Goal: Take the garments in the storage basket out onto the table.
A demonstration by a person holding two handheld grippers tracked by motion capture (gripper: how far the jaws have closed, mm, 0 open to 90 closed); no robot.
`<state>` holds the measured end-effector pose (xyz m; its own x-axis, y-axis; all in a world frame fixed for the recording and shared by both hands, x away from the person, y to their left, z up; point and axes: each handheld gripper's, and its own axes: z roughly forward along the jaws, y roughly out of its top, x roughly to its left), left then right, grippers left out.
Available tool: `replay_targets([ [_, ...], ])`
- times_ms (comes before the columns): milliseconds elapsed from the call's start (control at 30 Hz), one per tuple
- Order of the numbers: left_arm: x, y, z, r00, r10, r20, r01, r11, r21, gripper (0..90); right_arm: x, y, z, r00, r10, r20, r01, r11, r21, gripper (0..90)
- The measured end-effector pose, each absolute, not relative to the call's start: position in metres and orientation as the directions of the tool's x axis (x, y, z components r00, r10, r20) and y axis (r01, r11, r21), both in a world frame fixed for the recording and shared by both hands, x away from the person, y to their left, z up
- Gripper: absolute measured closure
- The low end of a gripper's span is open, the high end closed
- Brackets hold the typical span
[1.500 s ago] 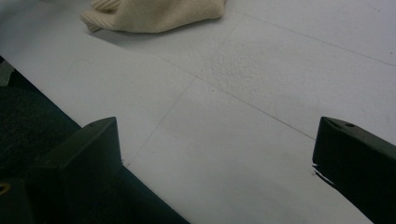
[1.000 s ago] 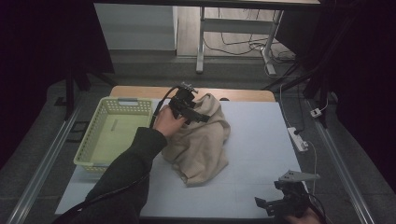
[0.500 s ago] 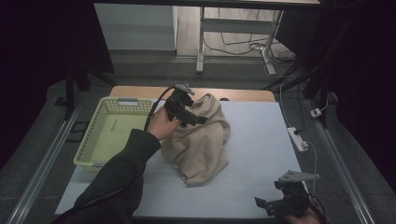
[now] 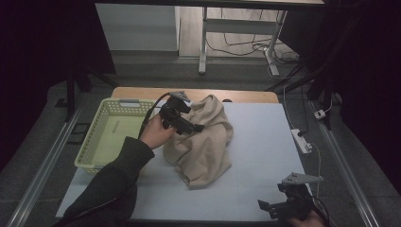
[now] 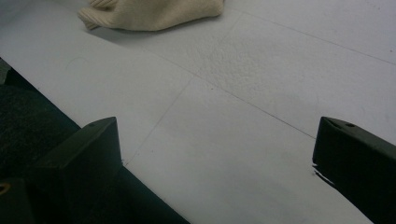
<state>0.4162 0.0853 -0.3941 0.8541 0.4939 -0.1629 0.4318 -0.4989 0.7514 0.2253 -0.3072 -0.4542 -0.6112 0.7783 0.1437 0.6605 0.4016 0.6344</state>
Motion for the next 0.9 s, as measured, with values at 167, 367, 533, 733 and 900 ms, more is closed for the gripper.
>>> replay_targets([
  [167, 0.408, 0.091, -0.398, 0.852, 0.494, -0.172, 0.435, -0.485, 0.759, 0.0, 0.225, -0.307, -0.454, -0.610, 0.779, 0.142, 0.661, 0.402, 0.634, 1.0],
  [367, 0.400, 0.096, -0.403, 0.853, 0.493, -0.169, 0.432, -0.488, 0.758, 0.0, 0.225, -0.307, -0.454, -0.612, 0.778, 0.142, 0.660, 0.403, 0.634, 1.0],
  [533, 0.395, 0.100, -0.409, 0.852, 0.495, -0.171, 0.432, -0.481, 0.763, 0.0, 0.225, -0.307, -0.454, -0.611, 0.779, 0.141, 0.660, 0.403, 0.634, 1.0],
  [733, 0.387, 0.109, -0.418, 0.848, 0.498, -0.181, 0.437, -0.466, 0.769, 0.0, 0.225, -0.307, -0.454, -0.610, 0.780, 0.141, 0.661, 0.402, 0.634, 1.0],
  [900, 0.379, 0.118, -0.418, 0.844, 0.506, -0.176, 0.436, -0.458, 0.774, 0.0, 0.225, -0.307, -0.454, -0.610, 0.779, 0.143, 0.661, 0.401, 0.635, 1.0],
])
